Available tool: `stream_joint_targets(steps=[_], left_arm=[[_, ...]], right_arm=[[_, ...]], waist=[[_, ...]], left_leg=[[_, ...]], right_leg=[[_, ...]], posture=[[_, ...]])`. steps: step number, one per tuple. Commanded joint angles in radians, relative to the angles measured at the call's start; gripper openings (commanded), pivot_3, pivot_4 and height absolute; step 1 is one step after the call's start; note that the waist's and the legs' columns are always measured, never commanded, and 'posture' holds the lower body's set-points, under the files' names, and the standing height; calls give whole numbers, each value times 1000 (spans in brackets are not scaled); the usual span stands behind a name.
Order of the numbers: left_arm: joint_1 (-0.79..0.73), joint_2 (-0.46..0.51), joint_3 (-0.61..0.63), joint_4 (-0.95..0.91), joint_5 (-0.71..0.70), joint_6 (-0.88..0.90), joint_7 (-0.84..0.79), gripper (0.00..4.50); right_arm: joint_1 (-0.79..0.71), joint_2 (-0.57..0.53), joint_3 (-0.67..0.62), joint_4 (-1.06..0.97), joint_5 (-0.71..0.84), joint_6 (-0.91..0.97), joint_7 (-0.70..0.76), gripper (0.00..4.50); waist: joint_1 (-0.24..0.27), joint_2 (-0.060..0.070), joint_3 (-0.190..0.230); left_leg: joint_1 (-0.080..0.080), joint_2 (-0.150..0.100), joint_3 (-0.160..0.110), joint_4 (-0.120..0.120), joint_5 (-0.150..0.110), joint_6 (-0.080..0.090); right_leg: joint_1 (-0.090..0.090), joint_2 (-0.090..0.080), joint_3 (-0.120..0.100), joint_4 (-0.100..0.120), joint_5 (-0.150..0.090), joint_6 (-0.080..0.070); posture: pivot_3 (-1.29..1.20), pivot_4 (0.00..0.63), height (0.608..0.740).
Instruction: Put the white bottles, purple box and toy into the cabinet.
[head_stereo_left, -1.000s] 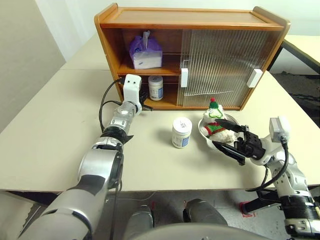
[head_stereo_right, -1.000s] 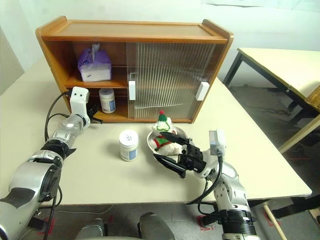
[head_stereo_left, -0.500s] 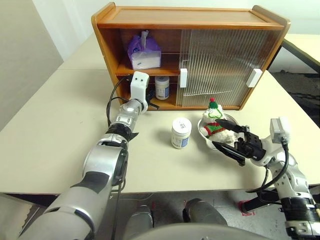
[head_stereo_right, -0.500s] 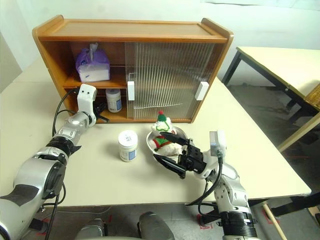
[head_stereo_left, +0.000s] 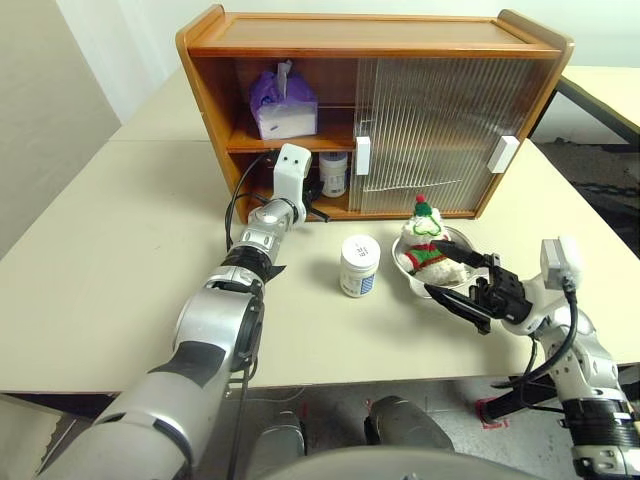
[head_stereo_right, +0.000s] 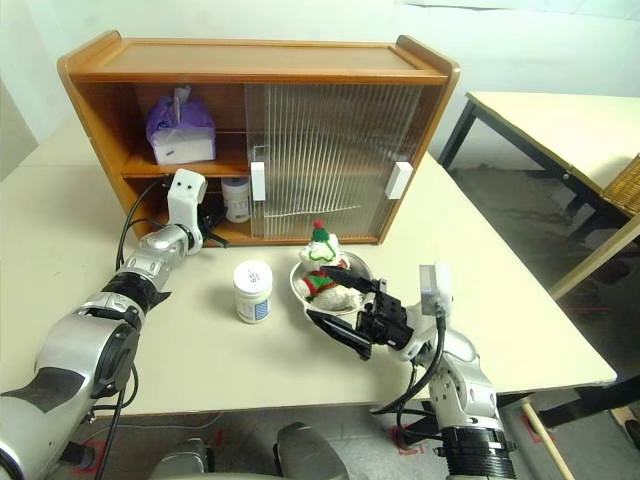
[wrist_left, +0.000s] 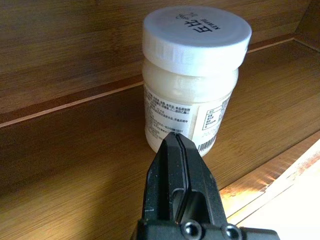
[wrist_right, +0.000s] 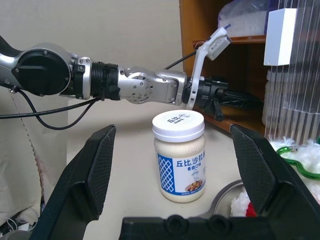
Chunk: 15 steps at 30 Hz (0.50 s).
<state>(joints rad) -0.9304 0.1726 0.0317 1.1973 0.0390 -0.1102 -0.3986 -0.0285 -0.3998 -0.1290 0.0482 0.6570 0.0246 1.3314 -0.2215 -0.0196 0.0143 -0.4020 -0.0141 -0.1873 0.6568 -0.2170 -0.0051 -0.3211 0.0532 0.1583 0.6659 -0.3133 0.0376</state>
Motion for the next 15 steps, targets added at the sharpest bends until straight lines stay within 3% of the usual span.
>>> stream_joint_targets(steps=[1,7,10,15], left_arm=[[-4,1,-3,2,1,-12,-22,43],[139,73,1,-181,-42,-78,-184,43],[266,139,32,-354,-133,-66,-340,624],[433,240,18,-593,-280,54,-649,2286]], right_arm=[[3,-2,4,-10,-4,-8,-1,4500],[-14,-2,5,9,-7,-12,6,4500],[-19,-11,2,22,-4,-11,18,4500],[-42,-35,-10,58,-1,-9,45,4500]], waist=[[-1,0,0],[-12,0,0],[-19,0,0],[-1,0,0]], left_leg=[[0,0,0,0,0,0],[0,0,0,-2,0,0],[0,0,0,-5,0,-1],[0,1,0,-10,4,-9]], right_leg=[[0,0,0,0,0,0],[0,0,0,0,0,0],[-1,0,0,0,-1,-1],[-3,0,0,1,-3,-4]], posture=[[-322,0,740],[-305,0,740],[-287,0,740],[-268,0,740]])
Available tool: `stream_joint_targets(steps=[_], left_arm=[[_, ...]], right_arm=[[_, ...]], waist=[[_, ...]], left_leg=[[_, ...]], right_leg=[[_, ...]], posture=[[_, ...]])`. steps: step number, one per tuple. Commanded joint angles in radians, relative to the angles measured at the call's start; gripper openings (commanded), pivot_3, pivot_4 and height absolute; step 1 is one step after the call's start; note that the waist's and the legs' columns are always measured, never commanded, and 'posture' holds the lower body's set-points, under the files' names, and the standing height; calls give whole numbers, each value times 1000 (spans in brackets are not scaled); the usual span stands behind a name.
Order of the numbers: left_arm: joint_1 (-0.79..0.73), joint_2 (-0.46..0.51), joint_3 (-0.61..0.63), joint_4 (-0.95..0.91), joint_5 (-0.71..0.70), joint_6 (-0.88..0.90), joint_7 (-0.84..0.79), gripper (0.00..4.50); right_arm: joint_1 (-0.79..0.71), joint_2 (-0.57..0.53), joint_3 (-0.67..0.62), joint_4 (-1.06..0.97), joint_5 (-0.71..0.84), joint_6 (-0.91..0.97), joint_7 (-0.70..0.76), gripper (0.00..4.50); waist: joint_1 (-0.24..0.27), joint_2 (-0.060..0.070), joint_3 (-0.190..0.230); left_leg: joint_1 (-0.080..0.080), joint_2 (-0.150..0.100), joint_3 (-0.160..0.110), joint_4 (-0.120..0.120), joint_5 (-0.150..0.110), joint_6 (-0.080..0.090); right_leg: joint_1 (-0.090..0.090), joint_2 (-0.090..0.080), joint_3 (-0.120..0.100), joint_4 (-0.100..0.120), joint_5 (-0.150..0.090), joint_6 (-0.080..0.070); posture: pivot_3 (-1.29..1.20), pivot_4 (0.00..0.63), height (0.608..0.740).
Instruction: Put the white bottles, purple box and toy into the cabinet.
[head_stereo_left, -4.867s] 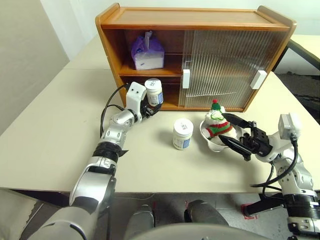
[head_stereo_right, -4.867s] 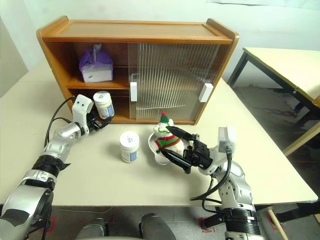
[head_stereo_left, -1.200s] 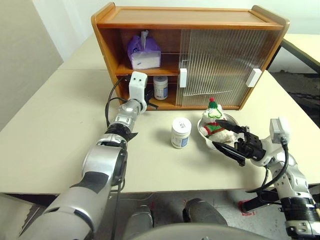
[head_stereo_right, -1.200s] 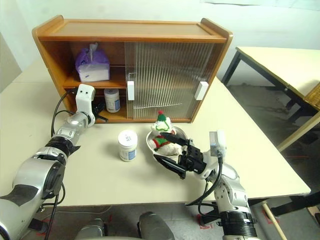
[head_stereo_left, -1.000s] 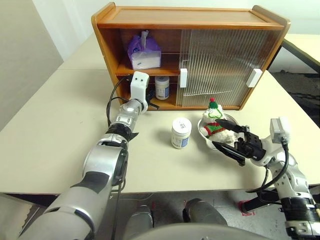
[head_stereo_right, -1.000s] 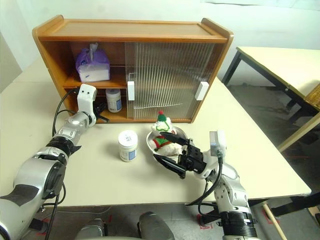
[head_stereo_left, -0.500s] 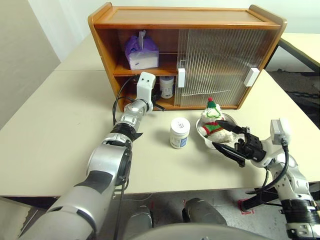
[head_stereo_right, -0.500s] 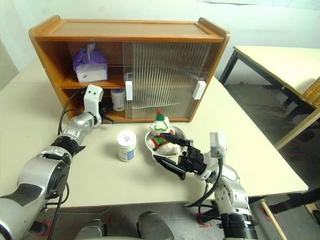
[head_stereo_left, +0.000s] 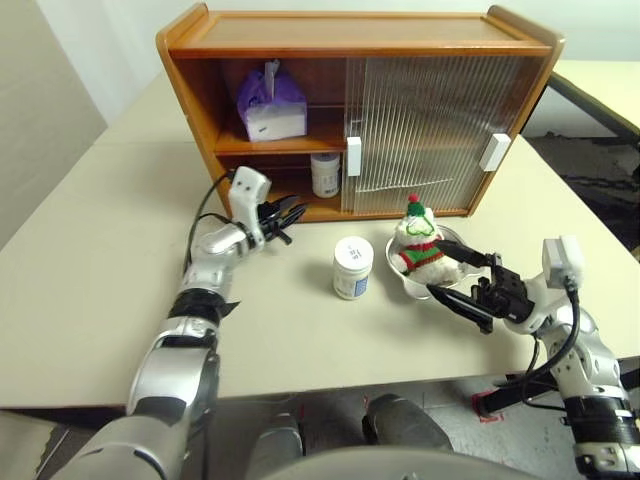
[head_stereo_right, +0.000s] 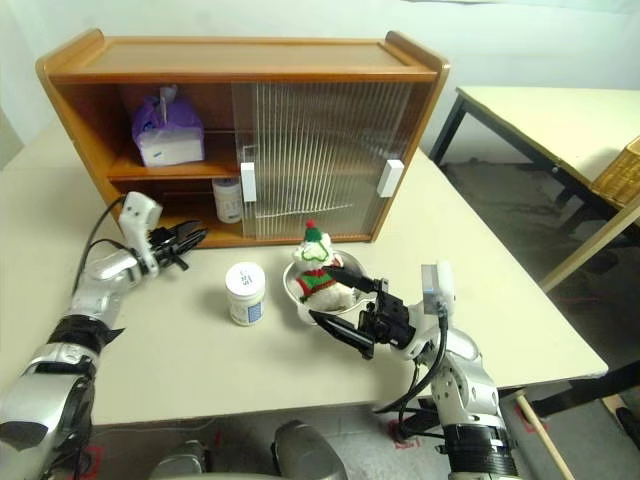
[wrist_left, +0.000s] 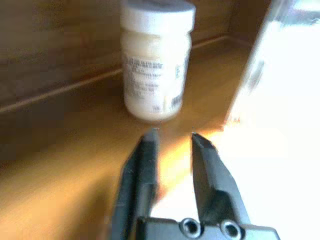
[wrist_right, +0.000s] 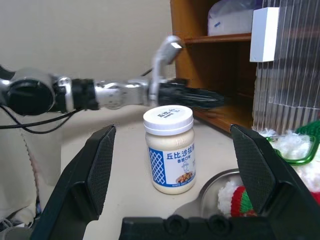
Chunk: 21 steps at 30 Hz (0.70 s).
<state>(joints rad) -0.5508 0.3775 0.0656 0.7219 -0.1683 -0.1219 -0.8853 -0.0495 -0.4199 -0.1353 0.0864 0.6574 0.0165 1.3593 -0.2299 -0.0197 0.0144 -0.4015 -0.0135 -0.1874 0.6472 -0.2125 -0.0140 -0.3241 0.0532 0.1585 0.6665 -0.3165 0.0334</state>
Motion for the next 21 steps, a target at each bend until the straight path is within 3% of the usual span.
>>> stream_joint_targets(steps=[1,6,11,15,19,21], left_arm=[[81,66,-29,-150,-83,61,-228,2702],[144,138,-69,-233,-137,89,-439,4459],[142,164,-124,-229,-121,58,-557,4486],[120,118,-181,-207,-87,4,-569,4486],[103,75,-218,-178,-47,-39,-540,4486],[96,59,-234,-164,-23,-55,-521,4486]], right_arm=[[-28,-19,-6,27,-2,-3,22,4500],[-42,-31,-6,47,-3,-5,43,4500],[-38,-40,-11,47,0,2,52,4500],[-30,-46,-25,49,-5,-9,38,4500],[-20,-48,-27,40,-4,-9,37,4500],[-17,-47,-26,35,-4,-9,34,4500]], waist=[[12,0,0],[47,1,-1],[61,4,-3],[63,10,-8],[66,11,-8],[63,11,-8]], left_leg=[[0,0,0,-1,-1,0],[0,2,-2,-3,-3,3],[-2,6,-2,-6,-4,3],[-10,8,0,-7,-4,3],[-14,6,3,-6,-4,5],[-15,6,4,-5,-4,6]], right_leg=[[-1,0,0,0,0,-1],[-4,-2,0,0,6,-13],[-13,-13,-3,1,6,-20],[-19,-13,-4,2,7,-21],[-22,-10,-6,2,9,-16],[-21,-8,-6,1,14,-6]], posture=[[-265,0,740],[-257,0,740],[-264,0,740],[-273,0,740],[-278,0,740],[-278,0,740]])
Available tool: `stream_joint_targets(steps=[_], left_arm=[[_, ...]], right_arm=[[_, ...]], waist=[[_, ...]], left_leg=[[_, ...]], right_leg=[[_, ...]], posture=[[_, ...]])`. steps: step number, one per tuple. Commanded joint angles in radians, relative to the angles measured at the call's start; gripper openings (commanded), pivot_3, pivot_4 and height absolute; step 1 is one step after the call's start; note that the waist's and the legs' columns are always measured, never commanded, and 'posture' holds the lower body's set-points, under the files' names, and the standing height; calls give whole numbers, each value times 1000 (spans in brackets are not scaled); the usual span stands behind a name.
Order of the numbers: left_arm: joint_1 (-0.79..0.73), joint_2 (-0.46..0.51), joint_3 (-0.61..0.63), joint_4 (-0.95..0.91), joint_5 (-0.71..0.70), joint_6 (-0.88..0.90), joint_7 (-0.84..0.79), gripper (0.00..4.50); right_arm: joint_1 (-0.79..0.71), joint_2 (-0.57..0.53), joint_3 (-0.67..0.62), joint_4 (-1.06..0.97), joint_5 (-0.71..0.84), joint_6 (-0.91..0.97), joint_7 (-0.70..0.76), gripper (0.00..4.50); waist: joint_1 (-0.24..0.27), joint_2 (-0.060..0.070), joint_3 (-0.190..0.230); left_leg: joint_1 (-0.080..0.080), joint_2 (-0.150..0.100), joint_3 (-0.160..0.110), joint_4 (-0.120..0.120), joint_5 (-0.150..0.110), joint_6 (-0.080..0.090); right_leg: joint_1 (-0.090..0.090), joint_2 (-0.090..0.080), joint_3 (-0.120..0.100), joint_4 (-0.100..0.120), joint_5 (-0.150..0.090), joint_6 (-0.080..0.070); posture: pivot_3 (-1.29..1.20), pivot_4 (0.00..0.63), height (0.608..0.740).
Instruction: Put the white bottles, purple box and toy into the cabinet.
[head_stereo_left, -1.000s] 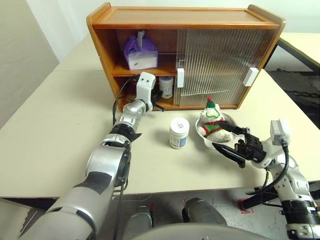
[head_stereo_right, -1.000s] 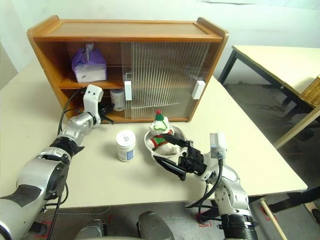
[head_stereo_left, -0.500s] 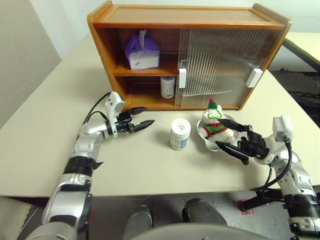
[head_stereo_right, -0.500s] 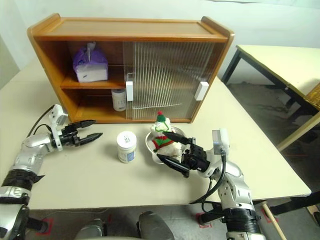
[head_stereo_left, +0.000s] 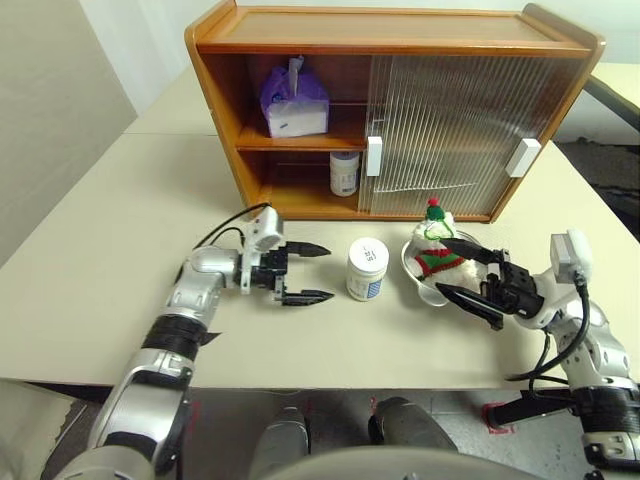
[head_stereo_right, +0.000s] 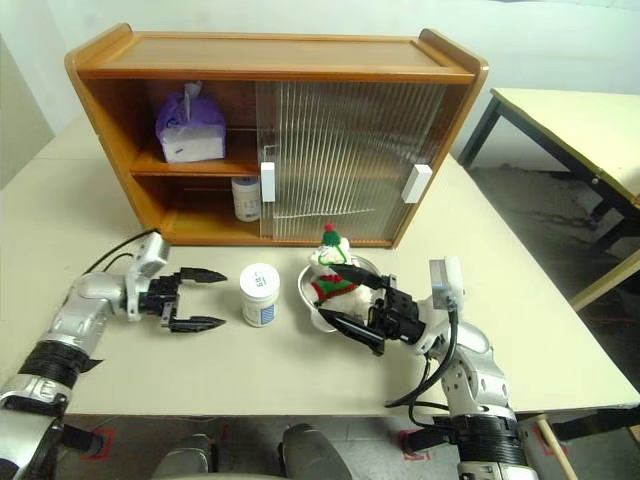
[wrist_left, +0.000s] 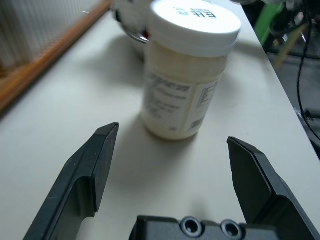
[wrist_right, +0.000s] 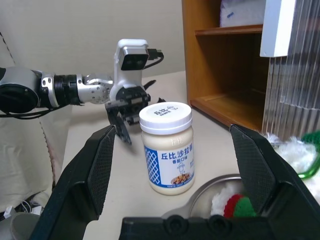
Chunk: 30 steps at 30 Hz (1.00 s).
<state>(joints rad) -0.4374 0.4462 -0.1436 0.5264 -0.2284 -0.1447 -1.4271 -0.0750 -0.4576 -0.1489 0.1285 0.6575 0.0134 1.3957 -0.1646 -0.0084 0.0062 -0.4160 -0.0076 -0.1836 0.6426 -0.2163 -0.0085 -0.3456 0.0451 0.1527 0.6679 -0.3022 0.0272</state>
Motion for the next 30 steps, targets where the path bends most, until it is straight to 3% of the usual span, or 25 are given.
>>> stream_joint_targets(steps=[1,4,14,20,25,30], left_arm=[[-22,-26,-35,42,48,-36,34,4486],[-45,-65,-56,87,83,-50,79,4486],[-87,-170,-63,201,92,-74,130,4486],[-92,-174,-82,231,131,-72,168,3081],[-73,-168,-51,203,105,-60,189,3081],[-99,-136,30,226,100,-97,333,3081]], right_arm=[[11,-9,-12,-11,-4,-5,-5,4500],[16,-9,-12,-19,-3,-4,-11,4500],[24,-10,-14,-20,-5,-3,-34,4500],[27,-11,-12,-22,-6,-3,-39,4500],[27,-9,-7,-22,-7,-4,-41,4500],[26,-6,-5,-17,-7,-6,-39,4500]], waist=[[-3,0,0],[-3,1,0],[-25,1,0],[-33,1,-1],[-37,1,-1],[-50,1,0]], left_leg=[[0,0,0,0,0,0],[0,-1,0,1,1,2],[1,-5,0,3,4,6],[1,-6,0,4,4,6],[2,-7,0,6,4,6],[4,-7,0,6,5,5]], right_leg=[[0,1,1,-1,1,1],[1,0,3,-1,-3,-3],[3,-4,3,-1,-4,5],[4,-4,3,-1,-4,6],[6,-4,3,-1,-5,11],[7,-4,3,-1,-5,10]], posture=[[-278,0,740],[-293,0,740],[-306,0,740],[-308,0,740],[-307,0,740],[-306,0,740]])
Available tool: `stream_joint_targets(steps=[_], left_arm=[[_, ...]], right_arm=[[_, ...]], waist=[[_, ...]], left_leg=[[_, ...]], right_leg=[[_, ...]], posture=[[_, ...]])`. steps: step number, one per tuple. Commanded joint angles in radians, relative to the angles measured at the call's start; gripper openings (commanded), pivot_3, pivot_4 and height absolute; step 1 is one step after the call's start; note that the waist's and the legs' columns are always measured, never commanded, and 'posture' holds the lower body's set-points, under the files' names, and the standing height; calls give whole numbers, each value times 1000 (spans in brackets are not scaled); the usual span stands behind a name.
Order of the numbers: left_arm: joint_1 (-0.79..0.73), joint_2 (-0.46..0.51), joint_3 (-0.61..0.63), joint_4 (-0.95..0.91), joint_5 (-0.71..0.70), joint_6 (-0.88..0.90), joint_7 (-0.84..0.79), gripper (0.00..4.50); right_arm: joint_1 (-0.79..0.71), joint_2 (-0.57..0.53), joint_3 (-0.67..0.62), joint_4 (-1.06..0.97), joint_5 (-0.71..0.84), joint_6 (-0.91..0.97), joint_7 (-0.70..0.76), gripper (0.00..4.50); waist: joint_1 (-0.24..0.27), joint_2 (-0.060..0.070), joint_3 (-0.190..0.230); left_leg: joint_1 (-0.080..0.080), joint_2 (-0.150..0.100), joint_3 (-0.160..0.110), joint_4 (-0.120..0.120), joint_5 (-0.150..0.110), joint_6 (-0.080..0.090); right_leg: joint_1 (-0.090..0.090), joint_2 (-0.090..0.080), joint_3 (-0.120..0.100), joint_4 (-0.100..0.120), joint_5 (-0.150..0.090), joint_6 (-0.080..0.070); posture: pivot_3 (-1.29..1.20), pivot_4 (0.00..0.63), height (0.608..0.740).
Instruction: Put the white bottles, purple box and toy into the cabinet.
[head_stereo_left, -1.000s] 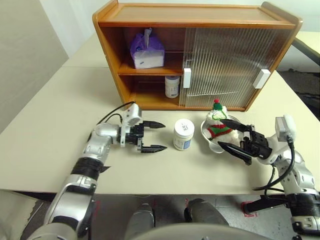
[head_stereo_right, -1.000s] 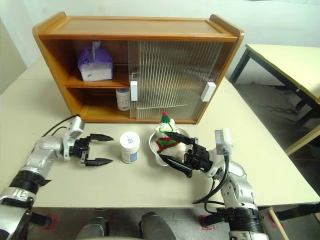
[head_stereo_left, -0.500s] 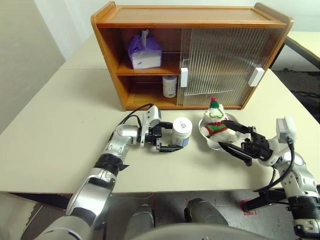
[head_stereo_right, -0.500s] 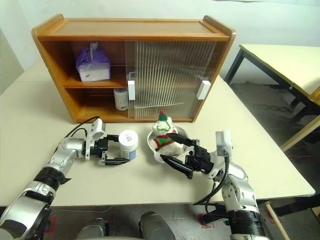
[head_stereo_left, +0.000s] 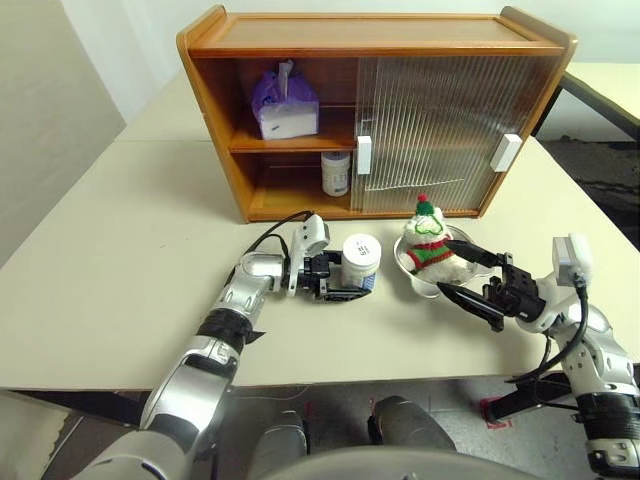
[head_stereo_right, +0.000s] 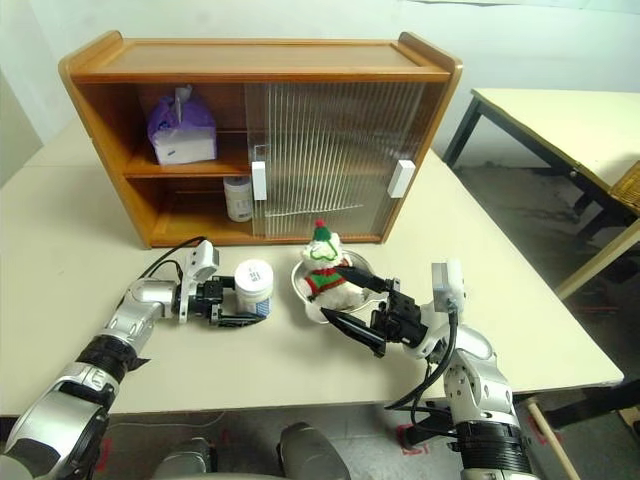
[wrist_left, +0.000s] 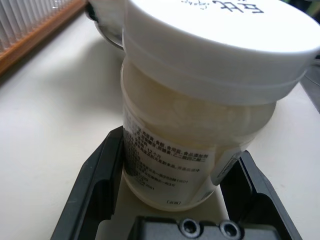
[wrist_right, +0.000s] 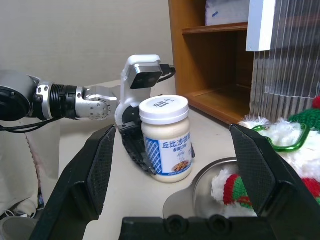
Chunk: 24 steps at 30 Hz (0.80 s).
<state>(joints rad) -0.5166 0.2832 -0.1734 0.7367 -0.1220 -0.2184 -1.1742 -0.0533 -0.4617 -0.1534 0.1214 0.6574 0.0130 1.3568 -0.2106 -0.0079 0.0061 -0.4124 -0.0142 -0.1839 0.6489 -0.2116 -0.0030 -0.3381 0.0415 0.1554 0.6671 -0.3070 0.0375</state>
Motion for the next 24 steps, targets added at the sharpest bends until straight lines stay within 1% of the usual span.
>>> stream_joint_targets(steps=[1,6,9,13,16,18,24], left_arm=[[-28,32,75,23,-4,-26,114,3081],[-80,65,120,76,51,-86,311,3081],[-118,63,148,110,67,-85,434,3081],[-154,59,163,160,79,-58,546,3081],[-186,48,175,207,90,-37,620,3081],[-208,41,171,239,101,-27,651,3081],[-289,0,171,337,115,7,748,3081]], right_arm=[[5,0,0,-10,-8,-6,1,4500],[2,5,3,-2,-8,-7,3,4500],[-11,8,3,12,-10,-10,6,4500],[-17,13,5,16,-12,-14,5,4500],[-14,13,4,16,-12,-15,6,4500],[-11,12,3,15,-11,-15,7,4500],[-13,7,1,14,-12,-13,7,4500]], waist=[[-8,0,0],[-7,0,0],[-2,0,0],[0,0,0],[0,-1,1],[1,-1,1],[3,-2,2]], left_leg=[[0,0,0,0,0,0],[0,0,0,0,0,-1],[-1,-1,0,0,0,-1],[-1,-2,0,0,0,-1],[-1,-3,0,0,1,0],[-1,-4,-1,0,1,0],[0,-9,-4,2,2,2]], right_leg=[[0,0,0,0,0,0],[0,0,0,0,0,0],[0,0,0,0,0,-2],[0,0,0,0,1,-4],[1,0,0,-1,0,-2],[2,0,1,-1,-2,3],[6,-1,2,-1,-4,7]], posture=[[-295,0,740],[-280,0,740],[-282,0,740],[-286,0,740],[-286,0,740],[-287,0,740],[-291,0,740]])
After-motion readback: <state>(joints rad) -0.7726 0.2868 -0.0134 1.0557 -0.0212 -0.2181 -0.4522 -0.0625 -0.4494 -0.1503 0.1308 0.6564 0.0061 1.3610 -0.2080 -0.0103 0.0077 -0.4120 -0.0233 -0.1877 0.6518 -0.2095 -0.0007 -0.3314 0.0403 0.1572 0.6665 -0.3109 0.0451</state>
